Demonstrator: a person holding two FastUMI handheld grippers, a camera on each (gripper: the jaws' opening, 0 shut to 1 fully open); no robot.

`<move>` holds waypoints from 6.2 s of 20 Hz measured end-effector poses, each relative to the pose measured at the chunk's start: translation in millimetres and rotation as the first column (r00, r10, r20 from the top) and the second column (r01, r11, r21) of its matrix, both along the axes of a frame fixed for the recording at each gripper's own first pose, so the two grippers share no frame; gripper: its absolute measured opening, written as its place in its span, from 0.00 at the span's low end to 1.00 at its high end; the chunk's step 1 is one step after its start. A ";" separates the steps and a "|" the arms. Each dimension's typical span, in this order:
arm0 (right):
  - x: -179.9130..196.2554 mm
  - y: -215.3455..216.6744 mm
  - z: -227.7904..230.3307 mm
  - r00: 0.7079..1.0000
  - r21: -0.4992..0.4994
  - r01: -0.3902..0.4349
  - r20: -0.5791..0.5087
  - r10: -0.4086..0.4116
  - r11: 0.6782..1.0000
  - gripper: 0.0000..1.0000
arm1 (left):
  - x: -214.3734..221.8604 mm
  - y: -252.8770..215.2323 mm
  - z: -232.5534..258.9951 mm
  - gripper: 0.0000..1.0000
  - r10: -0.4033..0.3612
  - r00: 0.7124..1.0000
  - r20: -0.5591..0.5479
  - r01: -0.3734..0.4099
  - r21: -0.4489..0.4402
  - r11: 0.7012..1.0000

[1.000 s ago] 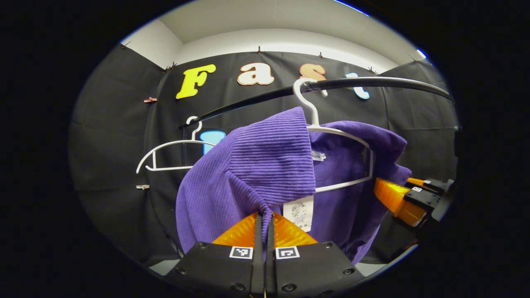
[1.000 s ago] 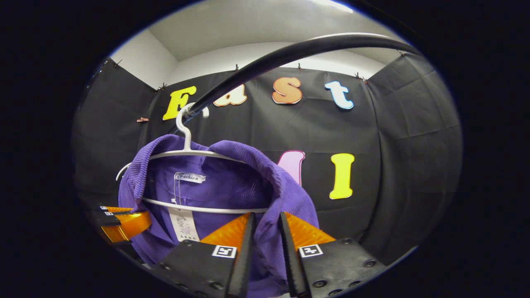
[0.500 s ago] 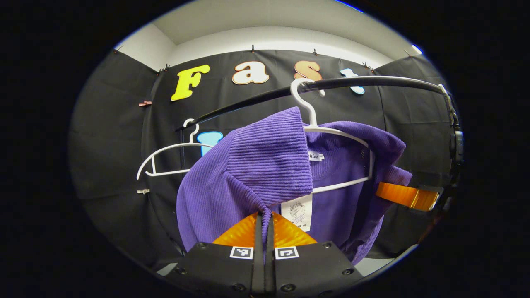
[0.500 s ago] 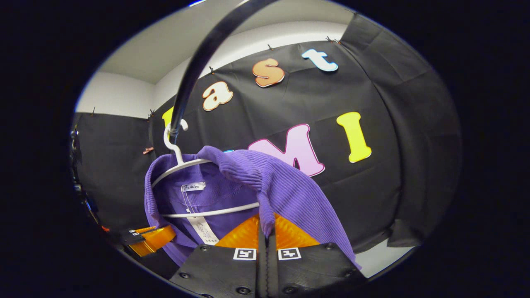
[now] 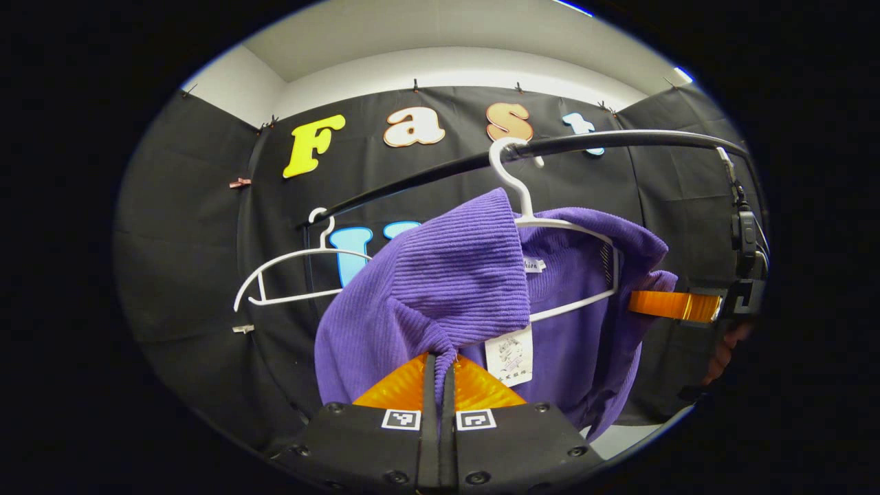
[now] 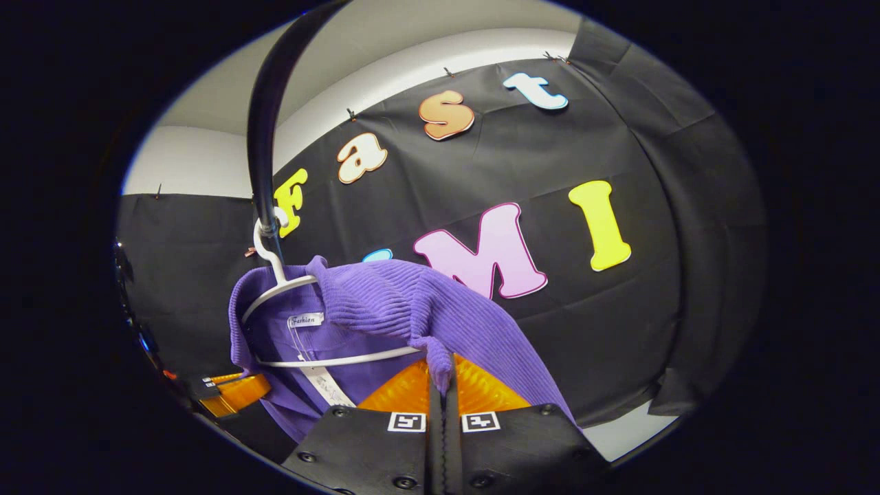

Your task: Grasp the clothes on the hanger with both hands and then place them into the laundry hamper below.

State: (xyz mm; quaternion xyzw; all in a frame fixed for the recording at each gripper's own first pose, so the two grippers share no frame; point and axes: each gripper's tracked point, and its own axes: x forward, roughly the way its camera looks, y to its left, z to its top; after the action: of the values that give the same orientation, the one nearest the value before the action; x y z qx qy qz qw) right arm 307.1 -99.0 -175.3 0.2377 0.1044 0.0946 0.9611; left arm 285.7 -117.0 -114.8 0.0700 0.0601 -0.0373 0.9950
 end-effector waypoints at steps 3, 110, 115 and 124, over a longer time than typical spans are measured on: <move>22.3 -4.2 -9.1 1.000 0.044 -0.004 -0.016 0.005 0.999 0.08 | 7.1 -2.3 0.0 0.05 0.005 1.000 -0.004 -0.005 -0.006 1.000; -230.0 91.0 -113.1 0.887 -0.394 0.014 -0.420 -0.193 0.919 0.99 | -181.9 43.9 -132.4 0.96 -0.211 0.880 -0.426 0.147 -0.179 0.973; -237.9 88.9 -17.8 0.943 -0.442 0.129 -0.223 -0.248 0.888 0.99 | -200.6 69.4 -47.8 0.95 -0.210 0.937 -0.279 0.158 -0.197 0.967; -260.7 113.4 101.2 0.966 -0.425 0.231 -0.006 -0.258 0.875 0.94 | -232.4 100.9 66.7 0.92 -0.167 0.985 -0.049 0.158 -0.154 0.975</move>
State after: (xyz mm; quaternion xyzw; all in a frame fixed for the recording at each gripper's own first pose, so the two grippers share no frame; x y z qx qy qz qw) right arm 46.4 14.4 -74.1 0.0391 0.1215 -0.0597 0.9900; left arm 53.3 -16.0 -48.1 -0.0011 0.0819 -0.1251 0.9888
